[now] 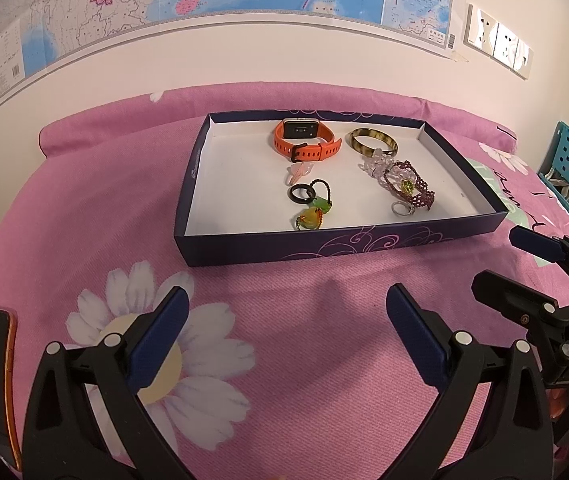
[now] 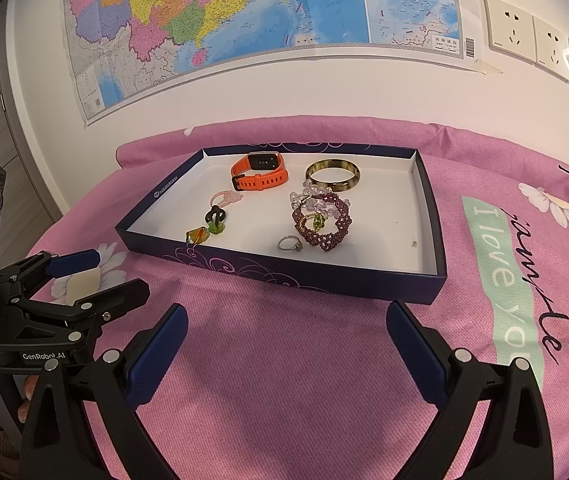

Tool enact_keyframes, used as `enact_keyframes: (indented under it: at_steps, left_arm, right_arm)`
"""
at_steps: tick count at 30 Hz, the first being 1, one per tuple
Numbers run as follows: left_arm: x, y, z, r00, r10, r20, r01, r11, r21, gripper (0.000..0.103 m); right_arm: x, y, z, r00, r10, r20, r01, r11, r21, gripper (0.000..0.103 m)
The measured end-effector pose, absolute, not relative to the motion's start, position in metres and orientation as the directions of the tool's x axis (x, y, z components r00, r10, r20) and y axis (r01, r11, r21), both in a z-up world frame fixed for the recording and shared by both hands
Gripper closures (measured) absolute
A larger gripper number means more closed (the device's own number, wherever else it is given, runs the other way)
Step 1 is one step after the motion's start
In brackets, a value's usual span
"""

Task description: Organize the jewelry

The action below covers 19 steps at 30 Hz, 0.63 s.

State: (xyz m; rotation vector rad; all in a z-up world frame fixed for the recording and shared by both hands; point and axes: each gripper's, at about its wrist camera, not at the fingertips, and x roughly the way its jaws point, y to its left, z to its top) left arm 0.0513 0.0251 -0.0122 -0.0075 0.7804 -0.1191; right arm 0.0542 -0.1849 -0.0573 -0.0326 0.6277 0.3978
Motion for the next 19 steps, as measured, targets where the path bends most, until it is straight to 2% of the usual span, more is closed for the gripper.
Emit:
enact_keyframes:
  at_steps: [12,19]
  left_arm:
    - [0.050,0.020,-0.012,0.715,-0.096,-0.693,0.115,0.993,-0.020,0.006]
    - [0.055,0.038,-0.017,0.669,-0.124,-0.733,0.089,0.992,-0.086,0.006]
  right_arm:
    - [0.051,-0.185,-0.058,0.730,0.352,-0.586,-0.381,0.921,0.079,0.007]
    - [0.061,-0.212,-0.066,0.695,0.280,-0.663,-0.364,0.931,0.012,0.007]
